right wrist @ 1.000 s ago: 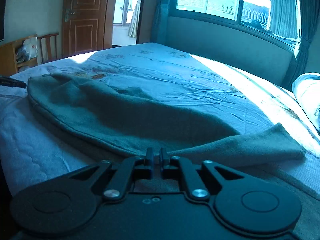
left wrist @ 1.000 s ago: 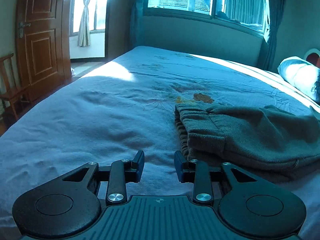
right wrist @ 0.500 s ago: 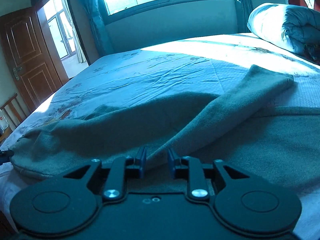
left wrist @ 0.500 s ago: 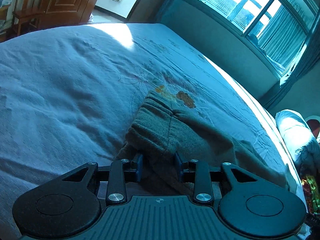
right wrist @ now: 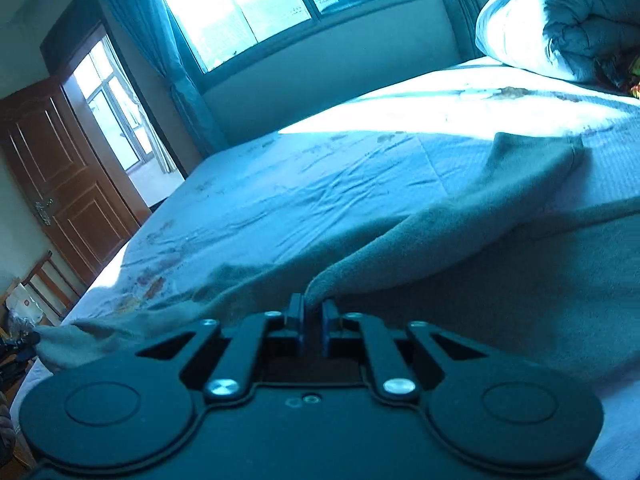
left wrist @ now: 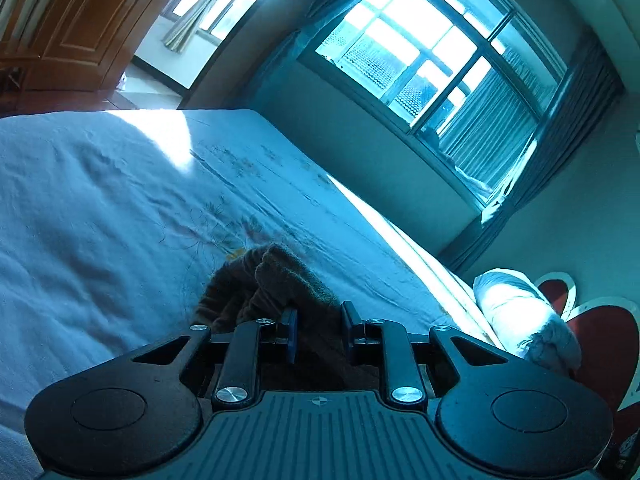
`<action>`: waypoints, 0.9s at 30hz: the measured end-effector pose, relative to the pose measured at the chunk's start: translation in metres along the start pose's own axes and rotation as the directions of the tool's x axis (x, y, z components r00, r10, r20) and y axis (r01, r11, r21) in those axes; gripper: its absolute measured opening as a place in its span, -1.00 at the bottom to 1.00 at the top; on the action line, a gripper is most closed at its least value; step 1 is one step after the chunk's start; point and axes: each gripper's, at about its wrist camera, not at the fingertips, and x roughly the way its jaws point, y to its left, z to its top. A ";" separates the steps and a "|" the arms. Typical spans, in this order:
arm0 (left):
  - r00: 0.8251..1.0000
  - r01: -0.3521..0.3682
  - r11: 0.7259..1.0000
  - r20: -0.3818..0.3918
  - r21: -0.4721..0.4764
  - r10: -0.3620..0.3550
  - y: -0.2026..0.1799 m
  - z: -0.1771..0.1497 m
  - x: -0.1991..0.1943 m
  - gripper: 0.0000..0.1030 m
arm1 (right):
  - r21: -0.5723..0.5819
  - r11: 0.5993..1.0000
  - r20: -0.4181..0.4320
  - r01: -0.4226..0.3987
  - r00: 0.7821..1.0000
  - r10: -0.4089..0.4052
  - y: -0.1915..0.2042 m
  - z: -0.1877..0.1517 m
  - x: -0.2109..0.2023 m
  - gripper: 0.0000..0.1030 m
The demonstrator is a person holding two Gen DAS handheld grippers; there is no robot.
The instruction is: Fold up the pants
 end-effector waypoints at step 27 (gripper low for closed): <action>0.965 -0.194 0.973 -0.152 0.125 0.212 0.023 -0.030 0.021 -0.56 | -0.042 0.997 -0.172 0.065 0.983 -0.071 -0.020 -0.050 0.033 -0.96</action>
